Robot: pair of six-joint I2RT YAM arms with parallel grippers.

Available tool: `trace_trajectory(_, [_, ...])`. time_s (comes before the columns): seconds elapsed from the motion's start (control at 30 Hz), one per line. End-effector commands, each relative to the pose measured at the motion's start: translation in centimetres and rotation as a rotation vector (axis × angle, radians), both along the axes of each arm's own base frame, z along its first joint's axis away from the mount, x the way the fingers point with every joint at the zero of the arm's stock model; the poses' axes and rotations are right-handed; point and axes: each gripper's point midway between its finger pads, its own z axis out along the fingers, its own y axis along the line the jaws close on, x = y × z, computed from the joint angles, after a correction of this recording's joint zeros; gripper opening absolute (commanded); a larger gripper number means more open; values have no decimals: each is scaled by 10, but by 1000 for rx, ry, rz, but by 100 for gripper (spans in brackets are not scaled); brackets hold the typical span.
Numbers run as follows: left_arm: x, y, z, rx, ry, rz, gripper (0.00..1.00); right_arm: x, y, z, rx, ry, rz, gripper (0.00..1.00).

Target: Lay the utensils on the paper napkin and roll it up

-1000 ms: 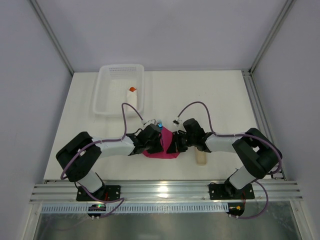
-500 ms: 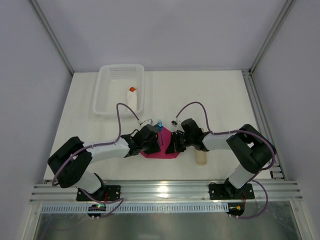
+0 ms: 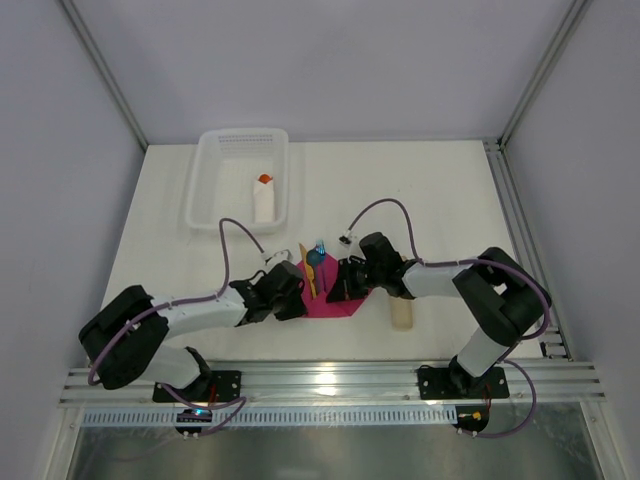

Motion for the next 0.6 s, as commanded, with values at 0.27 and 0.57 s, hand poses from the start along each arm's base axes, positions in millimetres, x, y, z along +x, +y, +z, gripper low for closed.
trace_trajectory(0.27, [-3, 15, -9, 29, -6, 44, 4, 7, 19, 8, 27, -38, 37, 4])
trace_trajectory(0.57, [1, 20, 8, 30, -50, 55, 4, 3, 36, 23, 61, -71, 86, 4])
